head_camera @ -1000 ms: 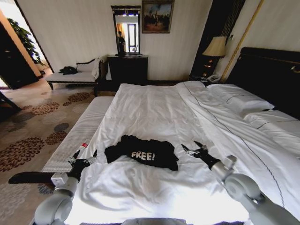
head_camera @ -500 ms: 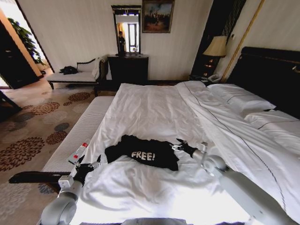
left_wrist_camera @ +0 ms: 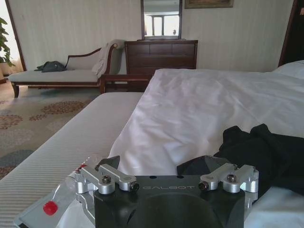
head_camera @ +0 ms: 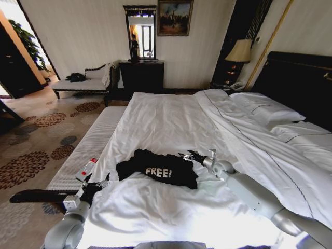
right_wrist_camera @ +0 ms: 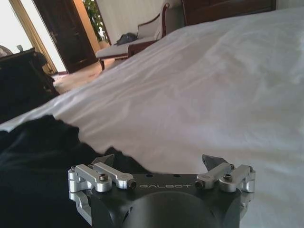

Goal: Fold the clothes on the bed.

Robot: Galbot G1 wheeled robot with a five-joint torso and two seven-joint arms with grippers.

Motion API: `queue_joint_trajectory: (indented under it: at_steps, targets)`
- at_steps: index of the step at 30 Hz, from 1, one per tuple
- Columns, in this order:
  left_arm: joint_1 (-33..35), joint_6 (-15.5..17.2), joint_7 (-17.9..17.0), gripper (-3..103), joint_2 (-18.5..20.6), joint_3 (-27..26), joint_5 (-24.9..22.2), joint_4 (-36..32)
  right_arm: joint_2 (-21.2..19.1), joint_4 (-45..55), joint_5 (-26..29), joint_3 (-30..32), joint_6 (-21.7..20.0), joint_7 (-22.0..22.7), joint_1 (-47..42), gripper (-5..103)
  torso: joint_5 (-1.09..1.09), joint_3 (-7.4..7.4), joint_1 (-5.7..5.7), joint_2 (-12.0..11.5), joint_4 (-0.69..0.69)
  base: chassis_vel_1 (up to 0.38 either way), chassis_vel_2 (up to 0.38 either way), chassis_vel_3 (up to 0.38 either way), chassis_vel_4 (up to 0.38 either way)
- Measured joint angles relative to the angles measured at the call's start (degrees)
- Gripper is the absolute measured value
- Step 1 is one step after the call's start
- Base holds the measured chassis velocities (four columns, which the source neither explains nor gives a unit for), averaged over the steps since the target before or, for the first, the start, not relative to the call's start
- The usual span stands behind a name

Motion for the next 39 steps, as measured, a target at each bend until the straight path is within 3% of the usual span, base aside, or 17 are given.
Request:
queue_joint_trajectory:
  at_steps: [5,12,16,18,19,22,26,28,31,33,35,37,39]
  targets:
    - [0.3,0.0,0.1,100,-0.2,0.1,0.1,0.0,0.7,-2.5,-1.3,-0.1,0.5,-1.4,-0.2,101,0.0,0.0,0.0,0.0,0.01,0.0,0.0,0.0,0.0]
    - [0.5,0.0,0.0,100,-0.1,-0.4,0.1,-0.5,1.3,-5.0,-2.6,-0.4,0.9,-2.6,-0.1,93,0.0,0.0,0.0,0.0,0.01,0.0,0.0,0.0,0.0]
    - [0.7,-0.1,0.0,100,-0.3,-0.4,0.1,-0.5,1.3,-5.1,-2.7,-0.7,1.0,-2.9,0.0,78,0.0,0.0,0.0,0.0,0.01,0.0,0.0,0.0,0.0]
    - [0.7,-0.1,0.0,100,-0.4,-0.4,0.1,-0.5,1.3,-5.1,-2.7,-0.8,1.0,-2.9,0.0,78,0.0,0.0,0.0,0.0,0.01,0.0,0.0,0.0,0.0]
    - [0.7,-0.1,0.0,100,-0.5,-0.4,0.1,-0.5,1.3,-5.1,-2.7,-0.9,1.0,-2.9,0.0,67,0.0,0.0,0.0,0.0,0.01,0.0,0.0,0.0,0.0]
    - [0.7,-0.1,0.0,100,-0.5,-0.4,0.1,-0.5,1.3,-4.8,-2.7,-0.9,1.0,-2.9,0.0,61,-0.01,0.0,0.0,0.0,0.01,0.0,0.0,0.0,0.0]
    - [0.4,-0.1,0.0,100,-0.4,-0.4,0.1,-0.4,1.2,-4.0,-2.8,-0.9,1.1,-2.8,-0.2,40,-0.01,0.0,0.0,0.0,0.01,0.0,0.0,0.0,0.0]
    - [0.3,-0.1,0.0,100,-0.4,-0.4,0.1,-0.4,1.1,-3.8,-2.8,-0.9,1.2,-2.8,-0.3,40,0.0,0.0,0.0,0.0,0.01,0.0,0.0,0.0,0.0]
    - [0.3,-0.1,0.0,100,-0.4,-0.4,0.1,-0.4,0.8,-2.9,-2.8,-1.0,1.3,-2.7,-0.7,24,0.0,0.0,0.0,0.0,0.01,0.0,0.0,0.0,0.0]
    - [0.3,-0.1,0.0,100,-0.3,-0.4,0.0,-0.4,0.8,-2.8,-2.8,-1.0,1.4,-2.7,-0.8,24,0.0,0.0,0.0,0.0,0.01,0.0,0.0,0.0,0.0]
    - [0.2,-0.1,0.0,100,-0.3,-0.5,-0.1,-0.4,0.6,-2.1,-2.9,-1.0,1.6,-2.7,-1.1,8,0.0,0.0,0.0,0.0,0.01,0.0,0.0,0.0,0.0]
    - [0.2,-0.1,0.0,100,-0.3,-0.5,-0.1,-0.4,0.5,-1.8,-2.9,-1.0,1.6,-2.6,-1.3,8,0.0,0.0,0.0,0.0,0.01,0.0,0.0,0.0,0.0]
    - [0.3,-0.1,0.0,100,-0.3,-0.6,-0.1,-0.4,0.3,-1.1,-3.0,-0.8,1.6,-2.5,-1.6,2,0.0,0.0,0.0,0.0,0.01,0.0,0.0,0.0,0.0]
